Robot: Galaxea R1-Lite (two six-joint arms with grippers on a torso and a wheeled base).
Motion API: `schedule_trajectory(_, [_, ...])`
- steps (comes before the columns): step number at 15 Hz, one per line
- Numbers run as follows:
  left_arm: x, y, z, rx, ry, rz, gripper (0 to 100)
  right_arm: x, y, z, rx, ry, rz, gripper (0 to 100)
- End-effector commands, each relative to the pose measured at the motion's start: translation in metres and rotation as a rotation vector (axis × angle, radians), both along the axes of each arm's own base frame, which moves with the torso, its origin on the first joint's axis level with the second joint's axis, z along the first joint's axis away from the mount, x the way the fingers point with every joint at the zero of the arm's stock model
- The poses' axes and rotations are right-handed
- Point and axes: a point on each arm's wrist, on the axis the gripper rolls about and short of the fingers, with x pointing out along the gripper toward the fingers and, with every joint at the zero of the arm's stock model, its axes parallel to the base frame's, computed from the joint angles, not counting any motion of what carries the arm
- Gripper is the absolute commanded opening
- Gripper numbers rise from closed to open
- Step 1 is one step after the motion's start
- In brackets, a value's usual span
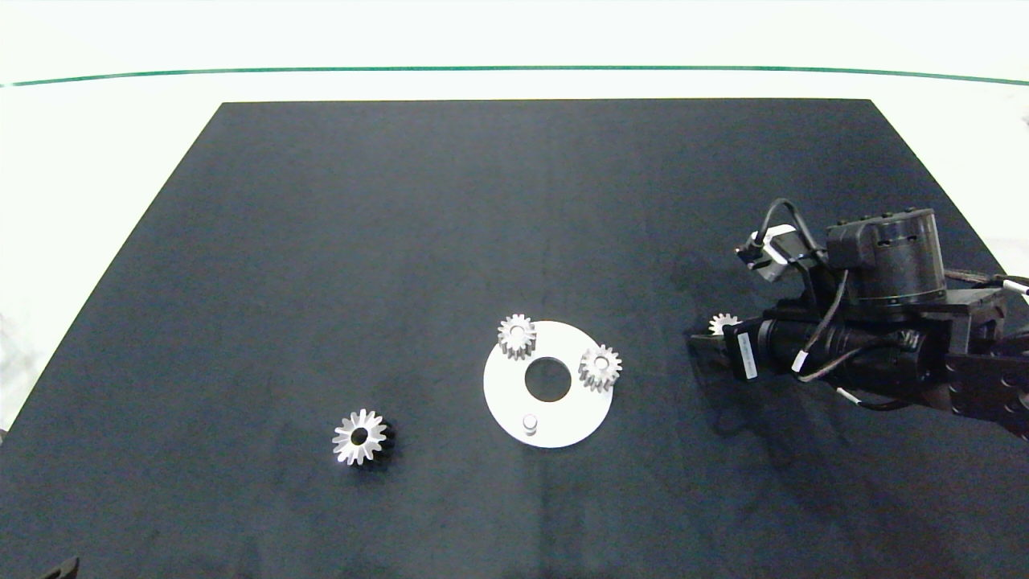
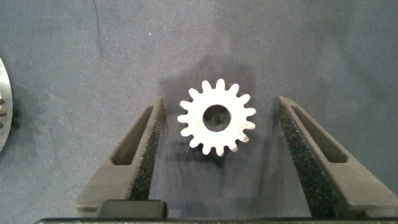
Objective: Remove an incorrectly installed larger gear and replace it with the correct smaller gear
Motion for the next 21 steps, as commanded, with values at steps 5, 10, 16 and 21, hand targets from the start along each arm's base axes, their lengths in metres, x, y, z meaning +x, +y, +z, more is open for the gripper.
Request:
schedule_trajectory(5, [-0.0012,0.0003,-0.0029,0.003,0.004,-0.001,100,-0.0004,0.0019,0.0002,-0.005,-0.004,-0.002,58])
schedule_trajectory(10, [-0.0014,0.0003,-0.0033,0.002,0.004,0.000,100,-0.0004,0.0017,0.0002,-0.010,-0.006,-0.012,47])
schedule_trajectory(16, [-0.0013,0.0003,-0.0053,0.003,0.010,0.001,100,-0.0011,0.0012,-0.0016,-0.016,0.000,-0.019,36])
schedule_trajectory(21, [-0.0019,0.0005,-0.0073,0.006,0.013,0.001,100,-0.0013,0.0011,-0.0011,-0.017,-0.002,-0.020,27])
